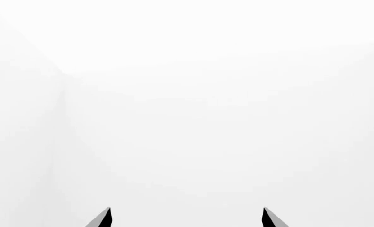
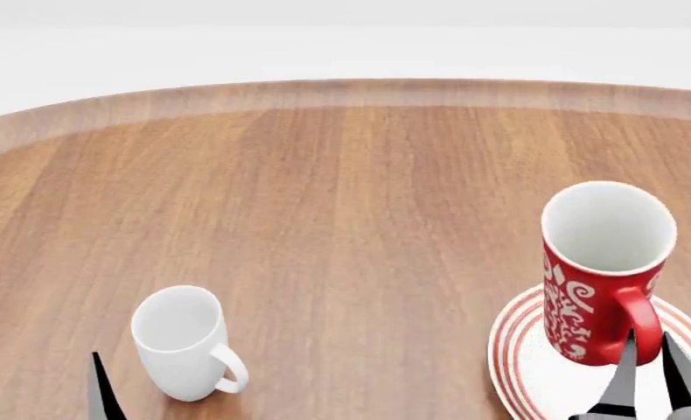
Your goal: Pick up the red mug and put it on the plate
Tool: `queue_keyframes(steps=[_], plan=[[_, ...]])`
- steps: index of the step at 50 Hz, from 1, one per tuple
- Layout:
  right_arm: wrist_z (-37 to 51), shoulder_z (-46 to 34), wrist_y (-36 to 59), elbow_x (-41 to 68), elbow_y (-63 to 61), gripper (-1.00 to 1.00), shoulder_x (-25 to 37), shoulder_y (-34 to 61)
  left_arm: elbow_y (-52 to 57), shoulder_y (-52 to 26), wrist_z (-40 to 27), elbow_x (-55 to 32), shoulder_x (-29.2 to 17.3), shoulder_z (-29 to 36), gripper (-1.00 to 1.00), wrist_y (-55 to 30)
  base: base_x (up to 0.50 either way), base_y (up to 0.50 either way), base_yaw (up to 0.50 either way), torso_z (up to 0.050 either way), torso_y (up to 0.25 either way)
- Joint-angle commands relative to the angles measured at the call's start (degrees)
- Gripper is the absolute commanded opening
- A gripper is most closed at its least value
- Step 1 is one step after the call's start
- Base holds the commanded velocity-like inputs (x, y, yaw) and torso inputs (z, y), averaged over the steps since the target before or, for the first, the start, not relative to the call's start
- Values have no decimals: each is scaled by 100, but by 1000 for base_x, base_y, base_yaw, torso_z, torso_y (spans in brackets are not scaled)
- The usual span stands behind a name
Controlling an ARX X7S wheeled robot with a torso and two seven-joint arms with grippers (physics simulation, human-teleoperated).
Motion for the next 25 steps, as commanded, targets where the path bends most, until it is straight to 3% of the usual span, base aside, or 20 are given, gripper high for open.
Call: queue_keyframes(steps=[1,18,25], plan=[[52,296,-138,57,127,-100,134,-45,-47,-33,-40,-29,-16,59,100,86,0,0,0,0,0],[86,257,-142,64,116,-100,135,-24,-34,-51,-114,-21,-51,122,100,61,0,0,0,0,0],[-706,36,159,-496,492,-100,495,727,-17,-57,-127,-10,-71,153,100,28,0,0,0,0,0]])
